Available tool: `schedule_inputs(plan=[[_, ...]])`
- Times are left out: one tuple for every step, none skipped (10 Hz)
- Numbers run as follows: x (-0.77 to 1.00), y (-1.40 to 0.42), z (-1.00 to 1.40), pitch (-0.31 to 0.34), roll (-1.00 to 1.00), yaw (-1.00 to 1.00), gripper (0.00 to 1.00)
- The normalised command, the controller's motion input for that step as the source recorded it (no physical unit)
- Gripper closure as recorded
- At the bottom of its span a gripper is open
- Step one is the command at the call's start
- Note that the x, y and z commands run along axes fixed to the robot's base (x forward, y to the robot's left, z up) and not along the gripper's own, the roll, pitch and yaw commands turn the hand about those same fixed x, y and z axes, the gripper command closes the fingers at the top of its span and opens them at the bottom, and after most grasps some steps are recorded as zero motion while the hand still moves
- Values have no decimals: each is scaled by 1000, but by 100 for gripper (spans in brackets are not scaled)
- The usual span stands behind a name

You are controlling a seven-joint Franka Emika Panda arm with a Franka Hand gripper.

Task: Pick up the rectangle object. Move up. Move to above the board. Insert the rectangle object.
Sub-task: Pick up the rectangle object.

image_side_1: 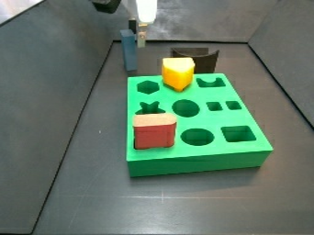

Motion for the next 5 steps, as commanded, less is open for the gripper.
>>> schedule_inputs(plan=[[-271,-163,-317,-39,-21,109,0],[-206,-120,-437,-37,-3,97,0],[0,0,-94,1,-26,0,0],[0,0,0,0,0,0,0],[0,0,0,0,0,0,100]])
